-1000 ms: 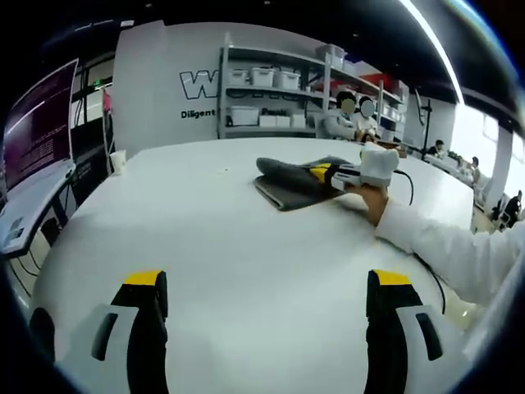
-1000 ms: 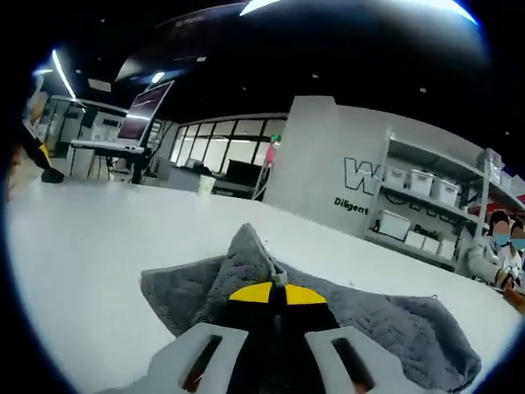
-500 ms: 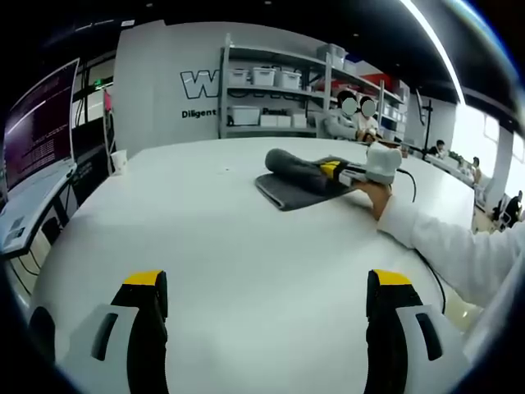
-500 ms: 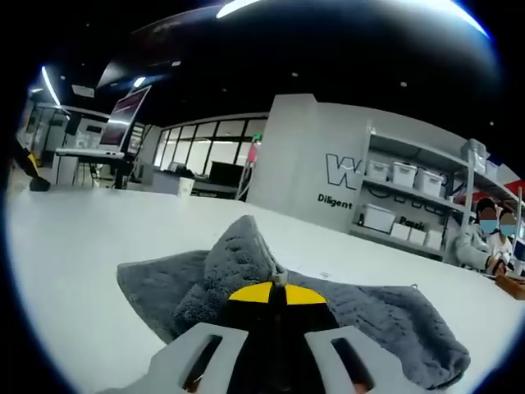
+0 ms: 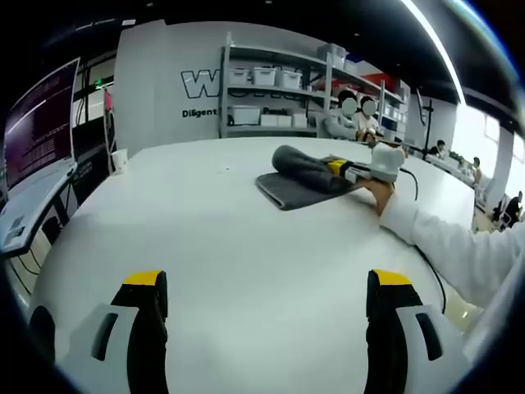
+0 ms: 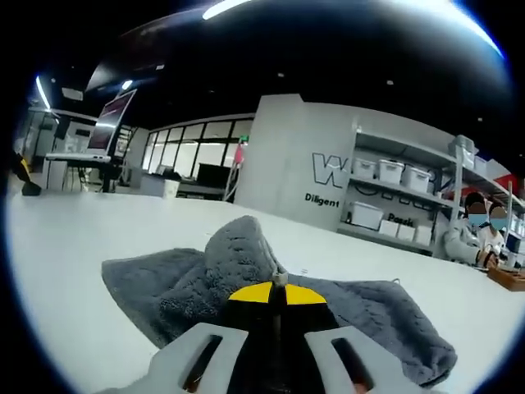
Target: Open the folded towel by lifting each exposed corner and separating the folded layers until the towel lies flat within the target outline without major curled edges
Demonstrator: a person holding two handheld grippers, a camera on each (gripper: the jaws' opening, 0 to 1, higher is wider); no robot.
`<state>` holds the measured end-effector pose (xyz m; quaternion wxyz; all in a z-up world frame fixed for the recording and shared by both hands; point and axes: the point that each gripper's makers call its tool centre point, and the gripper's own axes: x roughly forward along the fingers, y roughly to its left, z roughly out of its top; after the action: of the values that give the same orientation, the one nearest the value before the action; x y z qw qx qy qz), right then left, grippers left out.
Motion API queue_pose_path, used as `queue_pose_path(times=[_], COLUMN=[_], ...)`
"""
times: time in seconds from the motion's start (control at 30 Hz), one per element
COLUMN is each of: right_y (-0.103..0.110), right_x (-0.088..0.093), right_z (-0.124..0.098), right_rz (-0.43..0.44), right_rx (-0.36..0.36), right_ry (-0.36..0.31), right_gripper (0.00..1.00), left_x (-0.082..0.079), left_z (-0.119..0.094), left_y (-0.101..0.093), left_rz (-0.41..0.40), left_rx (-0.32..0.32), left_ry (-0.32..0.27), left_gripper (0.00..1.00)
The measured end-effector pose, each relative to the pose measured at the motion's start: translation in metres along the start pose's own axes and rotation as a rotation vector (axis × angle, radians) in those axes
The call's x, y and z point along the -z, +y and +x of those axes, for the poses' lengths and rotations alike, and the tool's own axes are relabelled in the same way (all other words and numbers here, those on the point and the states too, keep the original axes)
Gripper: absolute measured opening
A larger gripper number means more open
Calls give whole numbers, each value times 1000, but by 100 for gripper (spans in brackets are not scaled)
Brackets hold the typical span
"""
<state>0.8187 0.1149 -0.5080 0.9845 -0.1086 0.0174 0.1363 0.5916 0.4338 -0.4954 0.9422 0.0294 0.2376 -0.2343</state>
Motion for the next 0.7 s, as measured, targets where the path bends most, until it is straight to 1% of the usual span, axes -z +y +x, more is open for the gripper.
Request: queue_pose_path(times=[0.37,0.7], right_y=[-24,-38], right_x=[5,8], right_z=[-4,-8], right_rz=[38,51], right_rx=[52,79], right_ry=[-1,2], right_gripper=[0,0], left_x=[0,1], left_z=[1,1], left_y=[1,0], left_rz=[0,1], left_rx=[0,-1], left_ry=[3,7], left_gripper=[99,99])
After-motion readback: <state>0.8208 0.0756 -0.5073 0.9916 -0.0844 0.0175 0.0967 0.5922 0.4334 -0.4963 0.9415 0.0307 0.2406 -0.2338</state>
